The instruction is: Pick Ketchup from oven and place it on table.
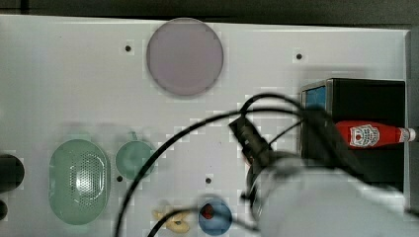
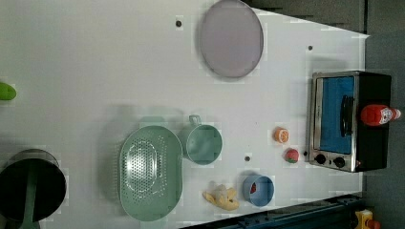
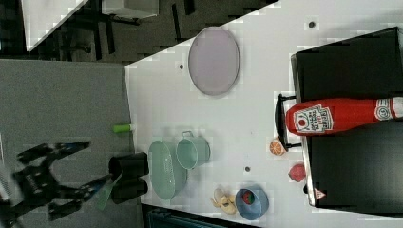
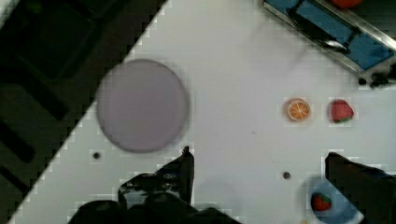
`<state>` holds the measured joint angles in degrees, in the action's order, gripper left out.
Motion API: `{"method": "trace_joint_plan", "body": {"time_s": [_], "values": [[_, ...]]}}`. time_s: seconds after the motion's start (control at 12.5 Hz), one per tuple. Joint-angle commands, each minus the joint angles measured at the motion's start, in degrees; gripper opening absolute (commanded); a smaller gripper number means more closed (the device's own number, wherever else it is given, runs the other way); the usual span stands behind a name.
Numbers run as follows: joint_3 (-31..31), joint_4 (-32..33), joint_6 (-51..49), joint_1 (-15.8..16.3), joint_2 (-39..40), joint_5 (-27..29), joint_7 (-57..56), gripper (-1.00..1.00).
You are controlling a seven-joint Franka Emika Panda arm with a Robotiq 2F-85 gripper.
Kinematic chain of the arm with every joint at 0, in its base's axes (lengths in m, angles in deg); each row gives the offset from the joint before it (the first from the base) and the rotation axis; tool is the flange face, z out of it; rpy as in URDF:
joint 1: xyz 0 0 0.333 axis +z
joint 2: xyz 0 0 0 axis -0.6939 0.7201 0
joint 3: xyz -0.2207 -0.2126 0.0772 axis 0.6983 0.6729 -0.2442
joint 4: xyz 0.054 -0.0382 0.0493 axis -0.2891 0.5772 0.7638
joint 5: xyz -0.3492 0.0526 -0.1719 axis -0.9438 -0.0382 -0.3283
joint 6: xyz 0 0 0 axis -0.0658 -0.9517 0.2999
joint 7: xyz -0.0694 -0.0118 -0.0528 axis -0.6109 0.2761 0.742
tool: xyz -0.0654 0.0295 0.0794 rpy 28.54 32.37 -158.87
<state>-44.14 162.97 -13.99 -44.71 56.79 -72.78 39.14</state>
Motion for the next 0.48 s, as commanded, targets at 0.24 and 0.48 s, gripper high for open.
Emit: {"method": "trace_joint_plan", "body": {"time_s": [0.24,0.48], "values": [[13.01,0.51,5.66,-2.43,9.35,-0.18,0.04,1.00],[19.38,0.29,16.78,-3.07,15.30,-0.19,0.05,1.00]]}}
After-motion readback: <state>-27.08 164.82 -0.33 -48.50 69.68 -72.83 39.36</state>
